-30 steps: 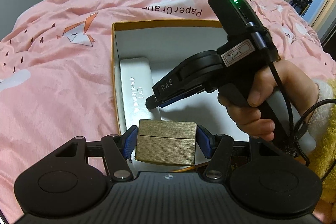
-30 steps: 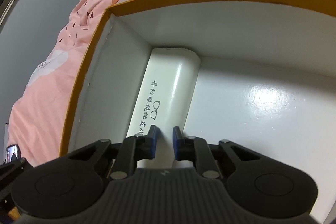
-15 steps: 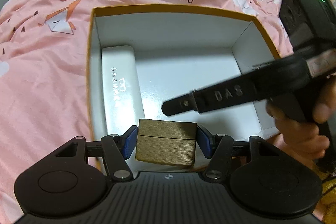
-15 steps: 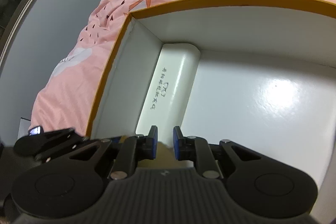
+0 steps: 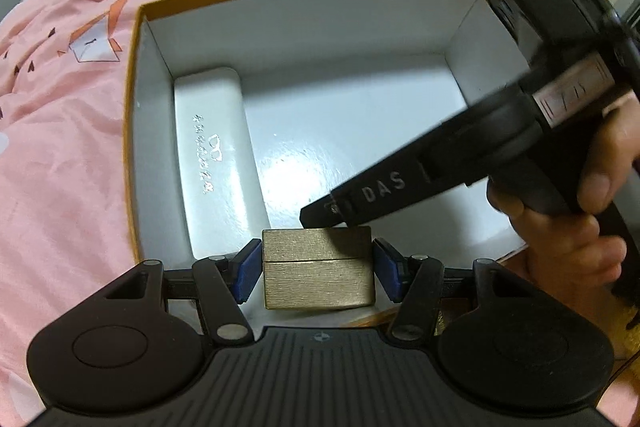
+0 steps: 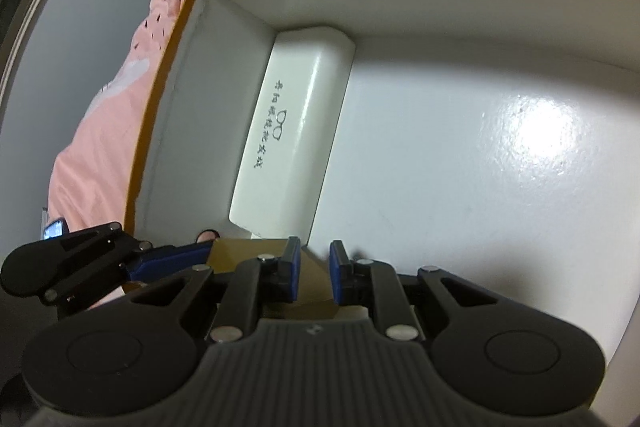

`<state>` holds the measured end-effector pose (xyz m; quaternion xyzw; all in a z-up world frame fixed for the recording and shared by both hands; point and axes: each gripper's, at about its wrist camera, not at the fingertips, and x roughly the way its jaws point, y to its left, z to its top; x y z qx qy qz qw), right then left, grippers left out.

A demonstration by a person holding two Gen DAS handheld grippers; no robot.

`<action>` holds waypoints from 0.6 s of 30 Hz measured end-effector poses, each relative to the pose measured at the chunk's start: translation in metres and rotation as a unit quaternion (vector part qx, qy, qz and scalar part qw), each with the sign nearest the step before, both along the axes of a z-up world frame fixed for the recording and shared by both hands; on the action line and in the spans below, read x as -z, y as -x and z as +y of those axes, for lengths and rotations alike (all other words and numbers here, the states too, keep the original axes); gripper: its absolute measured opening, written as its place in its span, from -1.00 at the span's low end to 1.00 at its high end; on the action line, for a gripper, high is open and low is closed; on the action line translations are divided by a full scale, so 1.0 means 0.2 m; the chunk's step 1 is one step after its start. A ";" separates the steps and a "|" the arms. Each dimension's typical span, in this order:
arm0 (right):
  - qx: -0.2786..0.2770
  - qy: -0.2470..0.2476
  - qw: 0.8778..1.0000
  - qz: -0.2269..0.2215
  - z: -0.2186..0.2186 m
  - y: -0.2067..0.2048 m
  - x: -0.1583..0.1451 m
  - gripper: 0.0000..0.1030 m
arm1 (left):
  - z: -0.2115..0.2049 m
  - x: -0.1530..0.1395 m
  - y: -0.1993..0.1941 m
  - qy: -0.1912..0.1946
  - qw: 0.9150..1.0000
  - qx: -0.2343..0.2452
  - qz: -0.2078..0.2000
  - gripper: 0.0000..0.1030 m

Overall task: Organize objects
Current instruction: 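Lower the gold box beside the white box and open the left tool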

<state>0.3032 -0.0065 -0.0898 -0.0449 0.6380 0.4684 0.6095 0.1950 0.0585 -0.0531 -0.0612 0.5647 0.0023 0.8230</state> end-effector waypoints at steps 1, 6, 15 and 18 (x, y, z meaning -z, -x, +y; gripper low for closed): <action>-0.005 0.004 1.000 -0.003 0.01 0.00 0.00 -0.66 | 0.01 0.01 0.00 0.003 1.000 -0.004 -0.001 0.31; -0.018 0.020 1.000 -0.013 0.06 0.01 0.01 -0.66 | 0.02 0.00 0.04 0.022 0.999 -0.005 -0.024 0.40; -0.023 0.037 0.999 -0.025 0.09 0.03 0.03 -0.59 | 0.08 -0.12 0.16 0.069 0.992 -0.012 -0.103 0.40; -0.014 0.033 0.999 -0.031 0.08 0.03 0.00 -0.47 | 0.18 -0.18 0.21 0.104 0.985 -0.042 -0.134 0.40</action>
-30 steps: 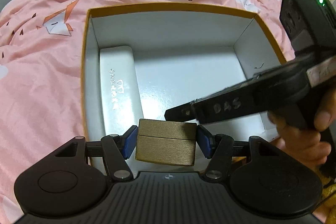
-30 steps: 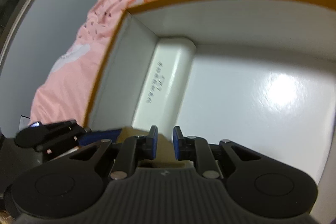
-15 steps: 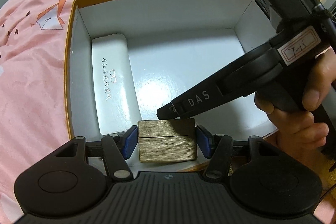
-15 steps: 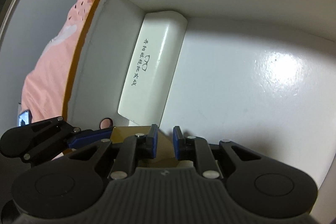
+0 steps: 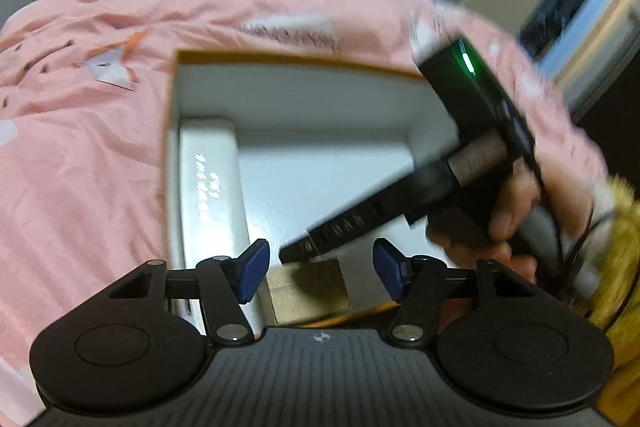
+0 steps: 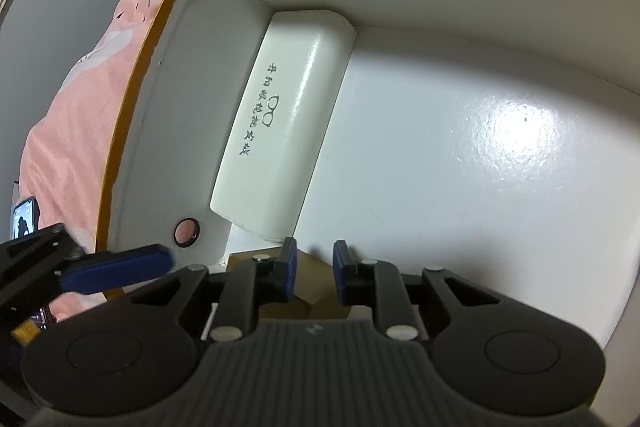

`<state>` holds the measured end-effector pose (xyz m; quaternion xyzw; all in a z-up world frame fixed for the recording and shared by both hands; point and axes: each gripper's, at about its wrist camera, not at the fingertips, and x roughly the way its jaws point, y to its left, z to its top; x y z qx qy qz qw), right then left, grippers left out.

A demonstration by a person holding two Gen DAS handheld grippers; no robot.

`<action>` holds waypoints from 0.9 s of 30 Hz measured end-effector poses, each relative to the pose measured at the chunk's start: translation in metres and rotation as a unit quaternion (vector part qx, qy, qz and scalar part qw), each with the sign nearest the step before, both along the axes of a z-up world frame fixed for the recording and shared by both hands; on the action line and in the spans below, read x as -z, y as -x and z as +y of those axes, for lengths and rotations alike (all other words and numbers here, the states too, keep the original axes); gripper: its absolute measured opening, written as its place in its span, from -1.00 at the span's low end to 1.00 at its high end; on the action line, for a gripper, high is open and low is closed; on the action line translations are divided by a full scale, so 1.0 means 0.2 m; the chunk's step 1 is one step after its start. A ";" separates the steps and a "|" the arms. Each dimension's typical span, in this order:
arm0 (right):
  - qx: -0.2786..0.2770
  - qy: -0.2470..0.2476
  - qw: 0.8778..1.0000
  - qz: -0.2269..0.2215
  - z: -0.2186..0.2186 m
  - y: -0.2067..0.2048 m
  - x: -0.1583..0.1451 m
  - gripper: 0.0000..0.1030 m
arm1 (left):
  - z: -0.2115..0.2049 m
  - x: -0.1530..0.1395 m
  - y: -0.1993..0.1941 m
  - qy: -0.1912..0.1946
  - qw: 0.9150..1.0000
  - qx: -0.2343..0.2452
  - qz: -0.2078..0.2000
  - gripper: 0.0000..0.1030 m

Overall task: Organize objects
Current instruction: 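Lower the gold box beside the white box and open the left tool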

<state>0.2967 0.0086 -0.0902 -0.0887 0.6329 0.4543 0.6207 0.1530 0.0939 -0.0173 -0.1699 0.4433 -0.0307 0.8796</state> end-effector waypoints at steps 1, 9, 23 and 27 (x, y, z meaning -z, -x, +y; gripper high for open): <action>0.005 -0.008 1.000 -0.001 -0.01 0.00 -0.01 -0.36 | 0.04 -0.01 0.01 0.021 1.000 -0.003 -0.005 0.41; 0.053 -0.018 0.998 -0.033 -0.10 -0.07 -0.13 -0.27 | 0.23 -0.12 0.11 0.058 0.990 -0.105 -0.076 0.26; 0.115 -0.026 0.988 0.101 -0.19 0.00 0.02 -0.28 | 0.30 0.06 0.10 0.040 0.987 -0.154 0.004 -0.34; 0.126 -0.040 0.985 0.114 -0.13 0.03 0.05 -0.36 | 0.30 0.09 0.10 0.049 0.986 -0.157 0.007 -0.38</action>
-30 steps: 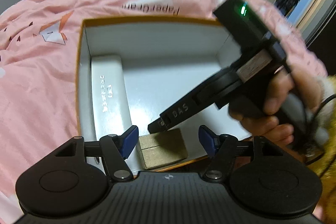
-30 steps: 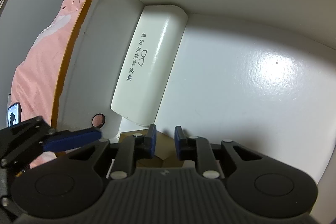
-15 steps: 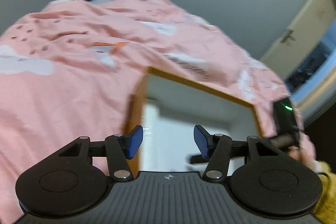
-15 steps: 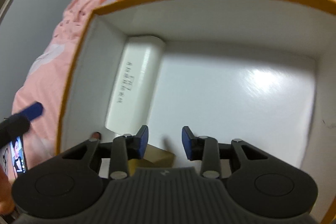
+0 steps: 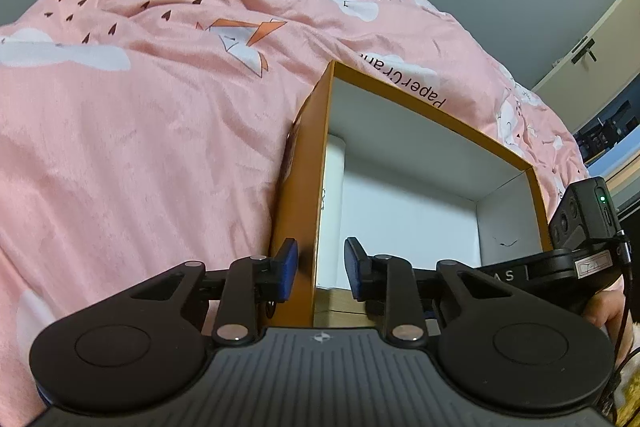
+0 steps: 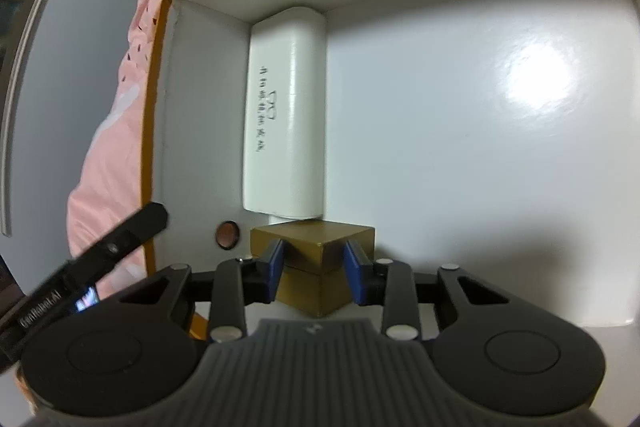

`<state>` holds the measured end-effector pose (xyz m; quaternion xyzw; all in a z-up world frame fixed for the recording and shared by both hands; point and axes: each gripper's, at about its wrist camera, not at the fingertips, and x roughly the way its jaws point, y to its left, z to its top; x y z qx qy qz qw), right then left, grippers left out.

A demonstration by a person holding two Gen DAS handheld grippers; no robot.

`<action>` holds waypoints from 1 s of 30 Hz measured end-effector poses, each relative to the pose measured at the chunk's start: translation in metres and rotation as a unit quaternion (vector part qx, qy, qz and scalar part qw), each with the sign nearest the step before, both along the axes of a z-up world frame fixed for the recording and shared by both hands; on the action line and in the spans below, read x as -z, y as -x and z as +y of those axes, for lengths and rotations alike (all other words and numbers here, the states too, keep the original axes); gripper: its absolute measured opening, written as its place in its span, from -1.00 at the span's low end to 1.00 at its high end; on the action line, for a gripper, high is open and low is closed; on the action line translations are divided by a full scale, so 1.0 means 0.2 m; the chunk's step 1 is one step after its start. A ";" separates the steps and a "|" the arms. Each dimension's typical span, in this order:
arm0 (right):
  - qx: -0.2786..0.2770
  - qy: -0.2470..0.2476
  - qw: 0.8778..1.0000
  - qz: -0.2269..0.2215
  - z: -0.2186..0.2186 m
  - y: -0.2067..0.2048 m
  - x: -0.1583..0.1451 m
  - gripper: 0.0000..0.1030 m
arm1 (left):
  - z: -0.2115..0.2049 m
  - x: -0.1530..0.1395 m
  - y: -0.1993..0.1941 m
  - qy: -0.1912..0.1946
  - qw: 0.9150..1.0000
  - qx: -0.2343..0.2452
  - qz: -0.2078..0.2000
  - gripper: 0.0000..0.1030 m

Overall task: Organize objects
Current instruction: 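Lower the gold box beside the white box and open the left tool, then move the left tool back to the pile of items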

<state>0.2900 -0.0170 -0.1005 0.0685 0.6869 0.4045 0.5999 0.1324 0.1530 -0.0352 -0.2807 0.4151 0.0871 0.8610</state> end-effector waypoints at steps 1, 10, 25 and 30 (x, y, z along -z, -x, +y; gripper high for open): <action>0.001 -0.004 1.000 0.001 0.01 0.01 0.00 -0.36 | 0.00 0.01 0.00 -0.001 1.000 -0.001 0.000 -0.39; 0.016 -0.030 0.999 -0.009 0.09 0.08 0.02 -0.47 | -0.01 0.02 0.00 -0.007 1.000 -0.004 -0.001 -0.46; -0.027 -0.027 0.974 -0.225 -0.02 0.32 -0.31 -0.45 | -0.23 -0.16 0.11 -0.158 0.986 -0.002 -0.047 -0.46; -0.024 -0.039 0.952 -0.301 -0.21 0.46 -0.47 -0.45 | -0.29 -0.27 0.20 -0.154 0.985 0.020 -0.077 -0.46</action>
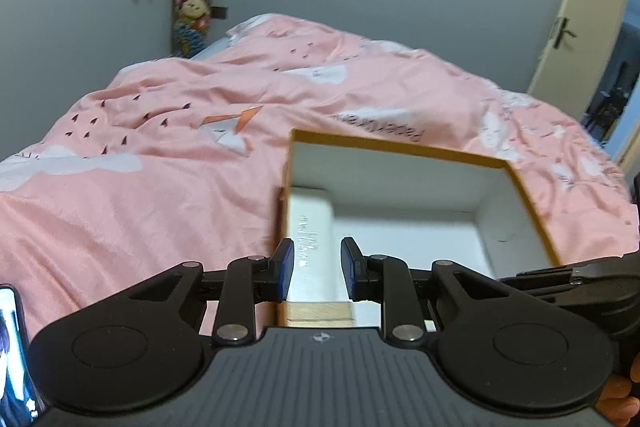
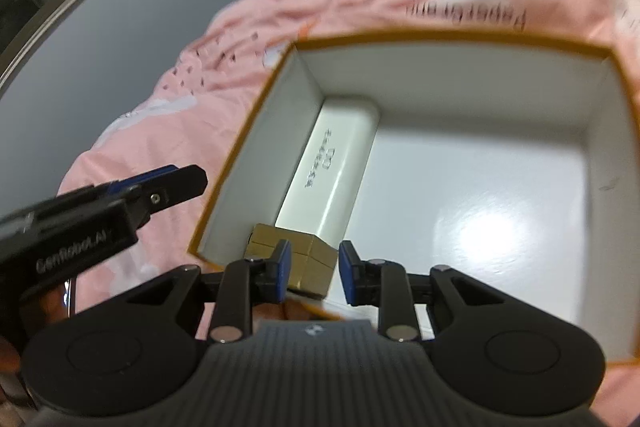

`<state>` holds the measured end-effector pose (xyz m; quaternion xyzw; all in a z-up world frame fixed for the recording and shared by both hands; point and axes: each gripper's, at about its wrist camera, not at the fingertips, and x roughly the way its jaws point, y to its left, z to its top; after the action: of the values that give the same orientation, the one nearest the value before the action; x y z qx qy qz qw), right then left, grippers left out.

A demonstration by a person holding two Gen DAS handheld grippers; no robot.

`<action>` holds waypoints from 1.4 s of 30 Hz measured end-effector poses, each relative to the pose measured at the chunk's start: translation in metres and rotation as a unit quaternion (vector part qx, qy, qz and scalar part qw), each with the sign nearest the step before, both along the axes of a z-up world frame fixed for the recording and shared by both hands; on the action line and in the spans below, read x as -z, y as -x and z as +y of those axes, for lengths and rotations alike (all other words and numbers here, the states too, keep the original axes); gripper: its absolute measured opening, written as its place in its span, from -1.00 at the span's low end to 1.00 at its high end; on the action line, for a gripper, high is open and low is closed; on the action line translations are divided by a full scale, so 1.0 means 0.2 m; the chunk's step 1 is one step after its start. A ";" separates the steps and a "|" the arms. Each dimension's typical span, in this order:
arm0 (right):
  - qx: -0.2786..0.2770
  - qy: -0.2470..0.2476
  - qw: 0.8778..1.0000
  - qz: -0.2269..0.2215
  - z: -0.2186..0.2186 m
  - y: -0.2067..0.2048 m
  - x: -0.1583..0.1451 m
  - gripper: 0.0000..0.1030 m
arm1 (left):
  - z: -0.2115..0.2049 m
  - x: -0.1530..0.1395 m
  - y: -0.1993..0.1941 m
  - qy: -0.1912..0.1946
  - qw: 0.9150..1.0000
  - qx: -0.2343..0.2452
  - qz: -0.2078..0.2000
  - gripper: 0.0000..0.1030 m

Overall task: Organize objects
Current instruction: 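Move the left tool back to the pile of items, then grasp the black PHOTO CARD pack with the left tool while the right tool reaches the black box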

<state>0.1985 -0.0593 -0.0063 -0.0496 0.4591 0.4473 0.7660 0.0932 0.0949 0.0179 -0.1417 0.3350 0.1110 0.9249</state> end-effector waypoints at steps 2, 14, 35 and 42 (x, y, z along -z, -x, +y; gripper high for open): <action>0.007 -0.007 1.000 -0.024 -0.07 0.06 -0.04 -0.39 | -0.01 -0.03 0.04 0.014 1.000 0.012 -0.008 -0.46; 0.044 0.029 0.998 -0.034 -0.34 0.25 0.11 -0.18 | -0.08 0.13 0.07 0.106 0.989 0.068 0.074 -0.44; 0.080 0.080 0.992 0.052 -0.30 0.04 0.45 0.11 | -0.04 0.74 -0.14 0.196 0.960 0.047 0.195 0.14; 0.079 0.069 0.992 0.071 -0.29 0.00 0.48 0.19 | -0.02 0.80 -0.16 0.223 0.955 0.044 0.188 0.30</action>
<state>0.1981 -0.1181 -0.1017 -0.0345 0.5445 0.3551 0.7591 0.1251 0.0913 -0.1422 -0.3057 0.5253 0.0171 0.7939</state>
